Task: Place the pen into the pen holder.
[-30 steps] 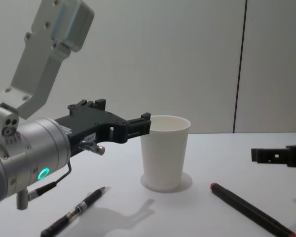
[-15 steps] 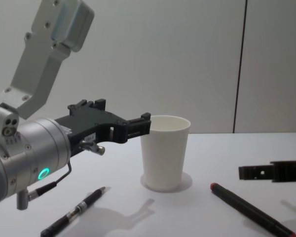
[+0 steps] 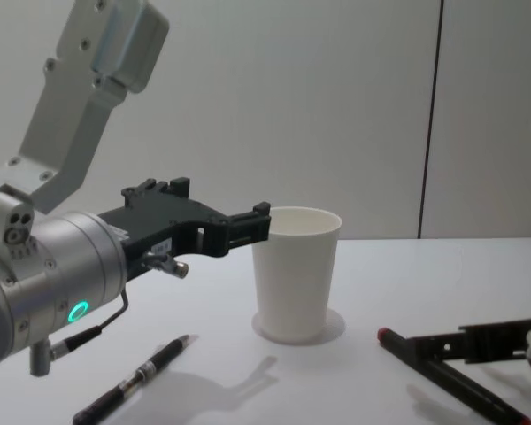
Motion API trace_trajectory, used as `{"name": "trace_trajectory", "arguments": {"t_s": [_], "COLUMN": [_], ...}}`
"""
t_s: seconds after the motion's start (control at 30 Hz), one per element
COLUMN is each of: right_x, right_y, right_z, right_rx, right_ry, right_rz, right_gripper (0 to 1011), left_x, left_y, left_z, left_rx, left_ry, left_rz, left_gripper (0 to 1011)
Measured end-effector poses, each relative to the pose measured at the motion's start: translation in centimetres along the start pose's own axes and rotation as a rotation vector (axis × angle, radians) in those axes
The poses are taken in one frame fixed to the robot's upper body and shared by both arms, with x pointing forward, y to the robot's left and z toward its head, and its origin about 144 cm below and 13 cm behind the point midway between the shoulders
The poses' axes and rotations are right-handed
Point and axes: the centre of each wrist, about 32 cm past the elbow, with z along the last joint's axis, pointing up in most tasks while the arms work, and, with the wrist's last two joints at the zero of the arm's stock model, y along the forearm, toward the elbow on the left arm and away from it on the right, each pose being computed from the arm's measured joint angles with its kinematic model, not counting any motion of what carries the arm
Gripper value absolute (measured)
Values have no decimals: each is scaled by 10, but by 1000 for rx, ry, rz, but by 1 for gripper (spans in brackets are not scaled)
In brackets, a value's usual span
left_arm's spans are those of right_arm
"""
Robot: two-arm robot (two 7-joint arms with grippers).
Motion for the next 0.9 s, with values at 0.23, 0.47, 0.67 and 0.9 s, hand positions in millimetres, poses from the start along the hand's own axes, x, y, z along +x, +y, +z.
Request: {"name": "trace_trajectory", "arguments": {"t_s": [0.23,0.47,0.67,0.9], "right_x": [-2,-3,-3,-3], "right_y": [5,8,10,12], "right_z": [-3,-6,-7,-9], "right_rx": [-37,-58,-68,-78], "right_ry": [-21,-35,-46,-57], "right_rz": [6,5,-2,-3], "right_gripper": [1002,896,707,578], "left_x": [0,0,0,0], "left_y": [0,0,0,0], "left_z": [0,0,0,0], "left_rx": [0,0,0,0], "left_ry": [0,0,0,0], "left_rz": [0,0,0,0], "left_gripper": [1003,1003,1003,1003]}}
